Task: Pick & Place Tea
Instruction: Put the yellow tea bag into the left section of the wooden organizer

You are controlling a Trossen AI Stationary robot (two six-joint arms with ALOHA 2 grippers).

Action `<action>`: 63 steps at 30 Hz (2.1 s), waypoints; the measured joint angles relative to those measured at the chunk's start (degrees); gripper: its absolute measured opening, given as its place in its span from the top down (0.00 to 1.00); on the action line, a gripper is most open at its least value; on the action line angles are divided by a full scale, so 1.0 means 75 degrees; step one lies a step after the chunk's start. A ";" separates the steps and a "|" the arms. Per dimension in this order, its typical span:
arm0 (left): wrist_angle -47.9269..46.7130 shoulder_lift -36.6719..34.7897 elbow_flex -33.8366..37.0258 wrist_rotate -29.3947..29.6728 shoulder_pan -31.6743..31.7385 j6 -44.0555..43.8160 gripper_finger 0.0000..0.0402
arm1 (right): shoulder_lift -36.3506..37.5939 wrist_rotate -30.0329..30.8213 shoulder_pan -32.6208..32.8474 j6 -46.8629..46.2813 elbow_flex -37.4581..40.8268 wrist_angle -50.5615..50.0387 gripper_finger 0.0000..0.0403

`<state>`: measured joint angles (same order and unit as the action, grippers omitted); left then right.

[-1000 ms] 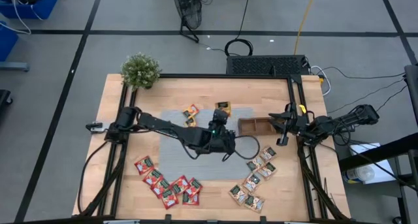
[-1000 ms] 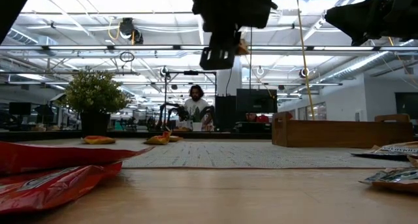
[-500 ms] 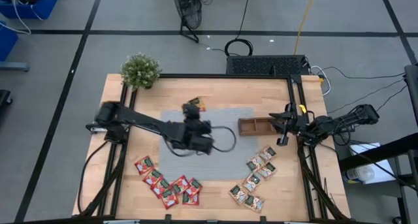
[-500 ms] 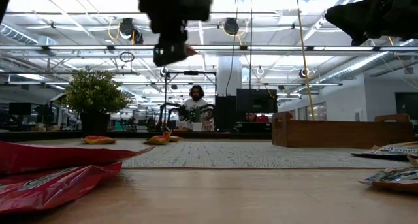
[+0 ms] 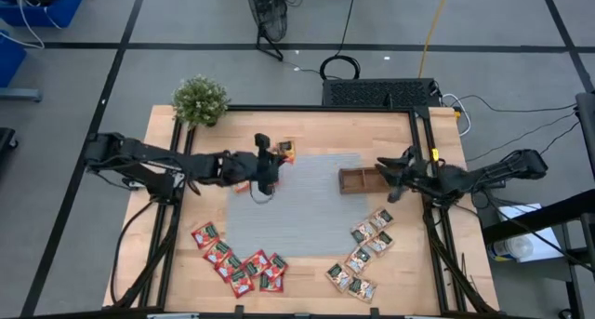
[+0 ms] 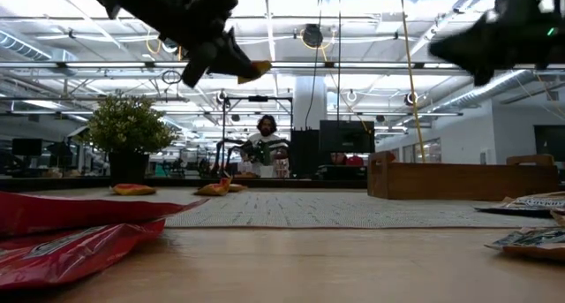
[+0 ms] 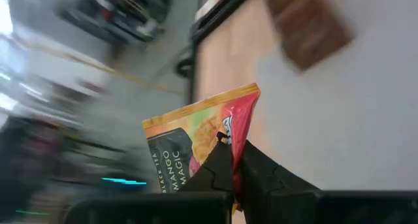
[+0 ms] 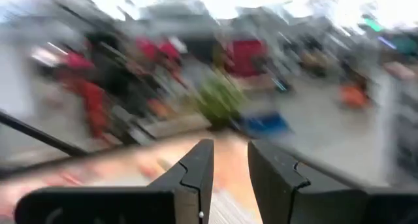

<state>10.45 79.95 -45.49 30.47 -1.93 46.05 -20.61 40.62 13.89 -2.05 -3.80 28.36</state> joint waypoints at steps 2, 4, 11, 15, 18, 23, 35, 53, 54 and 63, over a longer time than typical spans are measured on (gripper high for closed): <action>0.0273 0.0436 -0.0172 0.0760 -0.0075 0.0750 0.98 | -0.0734 0.0317 -0.0283 -0.0549 -0.0212 -0.0431 0.80; 0.0393 0.0809 -0.0334 0.1266 -0.0088 0.1179 0.95 | -0.1611 0.0354 -0.0605 -0.0979 -0.0611 -0.0075 0.80; 0.1443 0.2283 -0.1128 0.2353 -0.0555 0.3264 0.98 | -0.4895 -0.1963 -0.1823 -0.0778 -0.1997 0.0966 0.80; 0.1897 0.2874 -0.1680 0.2828 -0.0905 0.4242 0.96 | -0.6545 -0.2239 -0.2465 -0.0616 -0.2781 0.2121 0.80; 0.1879 0.3218 -0.1992 0.3028 -0.1105 0.4671 0.98 | -0.7270 -0.2425 -0.2991 -0.0812 -0.3269 0.2197 0.78; 0.1878 0.3225 -0.2124 0.3523 -0.1195 0.4897 0.97 | -0.7936 -0.5043 -0.3846 -0.2003 -0.3561 0.2730 0.66; 0.1427 0.3202 -0.2102 0.3315 -0.1099 0.4635 0.98 | -0.8313 -0.6231 -0.3716 -0.2814 -0.3744 0.3538 0.46; 0.1199 0.3199 -0.2102 0.3356 -0.1087 0.3929 0.94 | -0.8968 -0.6667 -0.3637 -0.2695 -0.4358 0.3670 0.76; 0.1200 0.3200 -0.2102 0.3352 -0.1087 0.3918 0.95 | -0.8972 -0.6827 -0.3636 -0.2561 -0.4358 0.3613 0.83; 0.1261 0.3199 -0.2102 0.3270 -0.1120 0.2499 0.89 | -0.8856 -0.6655 -0.3395 -0.1457 -0.4350 0.3436 1.00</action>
<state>19.91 103.94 -61.25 54.99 -10.33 64.79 -87.03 -9.29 -11.57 -12.98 -36.43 54.13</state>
